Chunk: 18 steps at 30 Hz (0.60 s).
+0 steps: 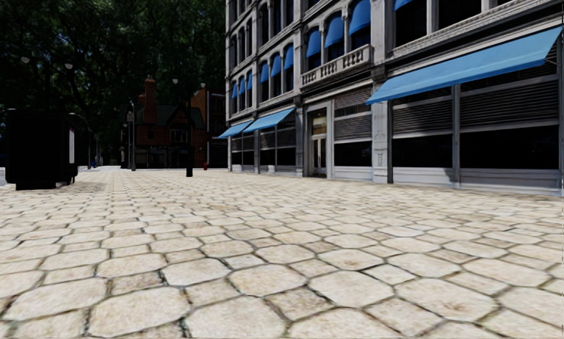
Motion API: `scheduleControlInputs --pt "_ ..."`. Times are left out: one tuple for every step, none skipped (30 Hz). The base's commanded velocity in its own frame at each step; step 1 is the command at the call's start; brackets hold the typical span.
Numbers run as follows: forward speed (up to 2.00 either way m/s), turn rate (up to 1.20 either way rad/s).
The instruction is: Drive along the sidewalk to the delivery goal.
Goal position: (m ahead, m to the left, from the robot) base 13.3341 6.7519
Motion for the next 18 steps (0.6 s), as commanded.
scheduleControlInputs --pt "2.00 0.52" --pt "2.00 0.54" --pt "2.00 0.54" --pt "2.00 0.55" --pt "2.00 0.55" --pt "2.00 0.55" --pt "2.00 0.55" --pt "2.00 0.55" --pt "2.00 0.55" --pt "2.00 0.55" --pt "2.00 0.55" --pt "2.00 0.55" --pt "2.00 0.55" --pt "2.00 0.55" --pt "2.00 0.55" --pt "2.00 0.55" --pt "2.00 0.55" --pt "2.00 0.55"
